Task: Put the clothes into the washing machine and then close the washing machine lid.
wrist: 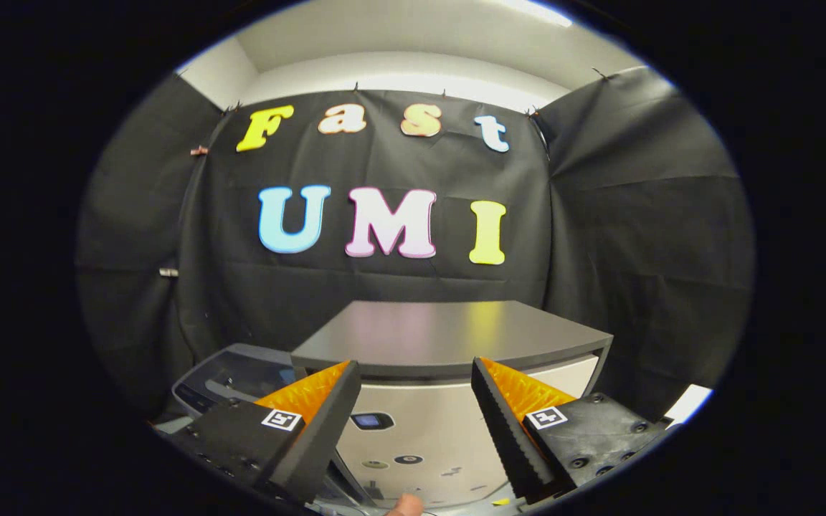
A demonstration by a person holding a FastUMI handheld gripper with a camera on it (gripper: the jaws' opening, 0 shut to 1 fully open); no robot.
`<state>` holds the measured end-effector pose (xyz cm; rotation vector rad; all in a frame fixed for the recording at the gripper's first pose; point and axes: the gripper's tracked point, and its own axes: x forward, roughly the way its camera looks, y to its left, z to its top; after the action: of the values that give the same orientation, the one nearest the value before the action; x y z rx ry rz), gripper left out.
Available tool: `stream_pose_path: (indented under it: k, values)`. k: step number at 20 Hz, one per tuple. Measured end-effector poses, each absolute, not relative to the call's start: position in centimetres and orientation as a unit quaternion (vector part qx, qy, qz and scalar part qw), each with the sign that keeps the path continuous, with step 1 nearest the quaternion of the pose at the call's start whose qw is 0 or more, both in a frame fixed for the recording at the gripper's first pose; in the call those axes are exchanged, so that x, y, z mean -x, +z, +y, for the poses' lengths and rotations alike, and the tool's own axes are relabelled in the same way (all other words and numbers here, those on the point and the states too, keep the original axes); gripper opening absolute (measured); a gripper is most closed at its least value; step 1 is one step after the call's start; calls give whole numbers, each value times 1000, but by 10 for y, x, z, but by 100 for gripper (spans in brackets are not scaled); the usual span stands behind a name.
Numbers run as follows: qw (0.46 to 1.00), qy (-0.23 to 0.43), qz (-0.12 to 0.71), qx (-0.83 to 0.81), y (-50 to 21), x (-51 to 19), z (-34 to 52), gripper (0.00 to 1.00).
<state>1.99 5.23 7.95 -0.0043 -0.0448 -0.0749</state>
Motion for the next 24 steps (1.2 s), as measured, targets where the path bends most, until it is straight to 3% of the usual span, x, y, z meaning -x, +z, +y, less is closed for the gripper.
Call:
stream_pose_path:
  k: [5, 24]
  values:
    - [998, -34, -43, 4, 102, -14, 41, 97]
    - [999, -27, -13, 19, 80, -30, 53, 98]
